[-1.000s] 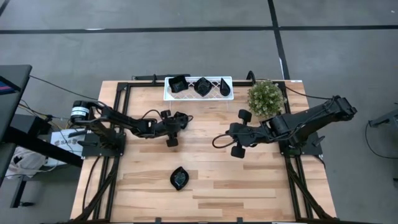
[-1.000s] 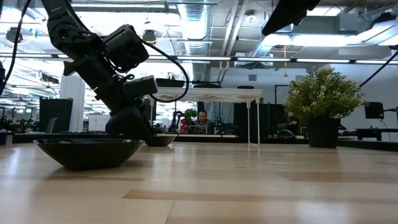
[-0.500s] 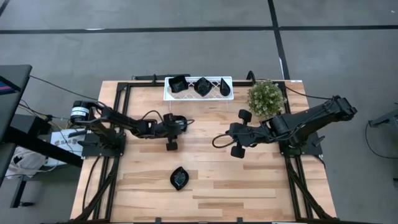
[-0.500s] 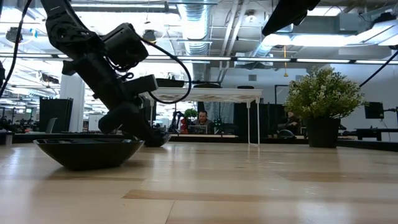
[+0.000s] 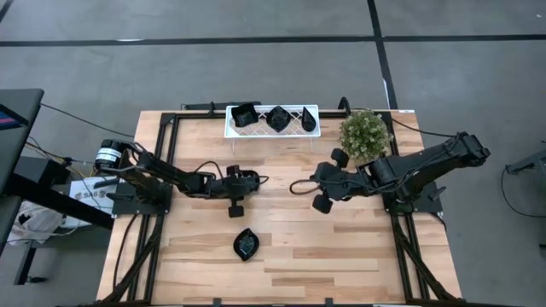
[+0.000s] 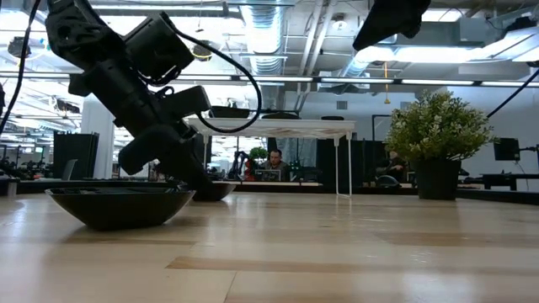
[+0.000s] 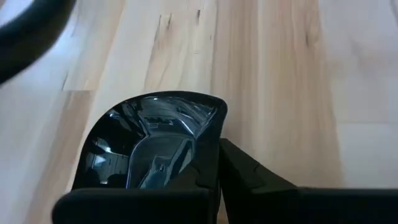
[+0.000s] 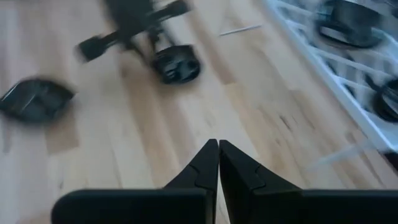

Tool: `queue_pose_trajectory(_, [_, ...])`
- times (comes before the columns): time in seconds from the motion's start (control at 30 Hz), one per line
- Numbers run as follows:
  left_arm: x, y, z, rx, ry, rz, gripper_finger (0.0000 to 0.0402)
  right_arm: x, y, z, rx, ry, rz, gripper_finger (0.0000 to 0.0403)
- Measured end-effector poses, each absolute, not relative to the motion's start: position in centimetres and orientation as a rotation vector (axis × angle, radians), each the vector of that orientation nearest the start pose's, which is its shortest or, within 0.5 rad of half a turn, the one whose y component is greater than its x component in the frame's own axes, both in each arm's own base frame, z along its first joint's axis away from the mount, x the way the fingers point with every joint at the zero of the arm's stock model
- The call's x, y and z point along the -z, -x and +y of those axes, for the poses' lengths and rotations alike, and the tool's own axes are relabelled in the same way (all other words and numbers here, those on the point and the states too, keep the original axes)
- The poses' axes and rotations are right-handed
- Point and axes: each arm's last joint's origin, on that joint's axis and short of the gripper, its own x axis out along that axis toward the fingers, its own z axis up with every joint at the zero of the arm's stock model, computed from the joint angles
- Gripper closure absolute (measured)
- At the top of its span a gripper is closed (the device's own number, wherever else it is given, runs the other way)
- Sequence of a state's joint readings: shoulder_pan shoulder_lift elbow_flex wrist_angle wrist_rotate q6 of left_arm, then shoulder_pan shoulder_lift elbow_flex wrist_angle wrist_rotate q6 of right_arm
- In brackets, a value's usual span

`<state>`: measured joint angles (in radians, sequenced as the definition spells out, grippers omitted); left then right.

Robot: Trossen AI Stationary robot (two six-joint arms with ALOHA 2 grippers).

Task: Pick & Place Mini shaped plates
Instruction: Stack the leaf-shaped plate on top of the leaf-shaped plate on the shelf

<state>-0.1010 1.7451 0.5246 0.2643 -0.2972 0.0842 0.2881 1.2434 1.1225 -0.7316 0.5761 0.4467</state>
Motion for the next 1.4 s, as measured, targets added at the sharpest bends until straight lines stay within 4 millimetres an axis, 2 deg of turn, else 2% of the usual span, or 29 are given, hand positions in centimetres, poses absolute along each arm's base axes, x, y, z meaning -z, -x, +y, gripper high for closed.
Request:
queue_pose_trajectory(0.23, [-7.7,-26.0,-3.2,-0.225,-0.184,0.906,0.0395,-31.2,-24.4,4.9,0.526,-0.159,0.661,0.0394])
queue_pose_trajectory(0.33, [-8.0,-25.9,-4.0,-0.259,-0.210,0.875,0.0395,-30.7,-24.8,5.0,0.541,-0.181,0.670,0.0394])
queue_pose_trajectory(0.6, [-12.1,-25.7,-4.8,-0.312,-0.220,0.699,0.0395,-28.3,-26.4,4.7,0.667,-0.249,0.722,0.0395])
queue_pose_trajectory(0.77, [-14.4,-25.4,-4.5,-0.355,-0.202,0.608,0.0395,-26.6,-28.3,5.0,0.718,-0.268,0.691,0.0395])
queue_pose_trajectory(0.87, [-15.1,-25.3,-4.5,-0.352,-0.200,0.584,0.0392,-25.7,-29.7,5.4,0.704,-0.270,0.672,0.0395])
queue_pose_trajectory(1.07, [-15.1,-25.2,-4.6,-0.285,-0.176,0.600,0.0382,-24.2,-31.4,5.7,0.670,-0.254,0.666,0.0395])
queue_pose_trajectory(1.23, [-14.8,-25.1,-4.7,-0.280,-0.082,0.622,0.0366,-23.1,-32.0,5.4,0.673,-0.251,0.712,0.0395])
queue_pose_trajectory(1.4, [-13.9,-24.3,-4.5,-0.300,-0.014,0.649,0.0368,-21.3,-33.2,4.7,0.667,-0.281,0.749,0.0395])
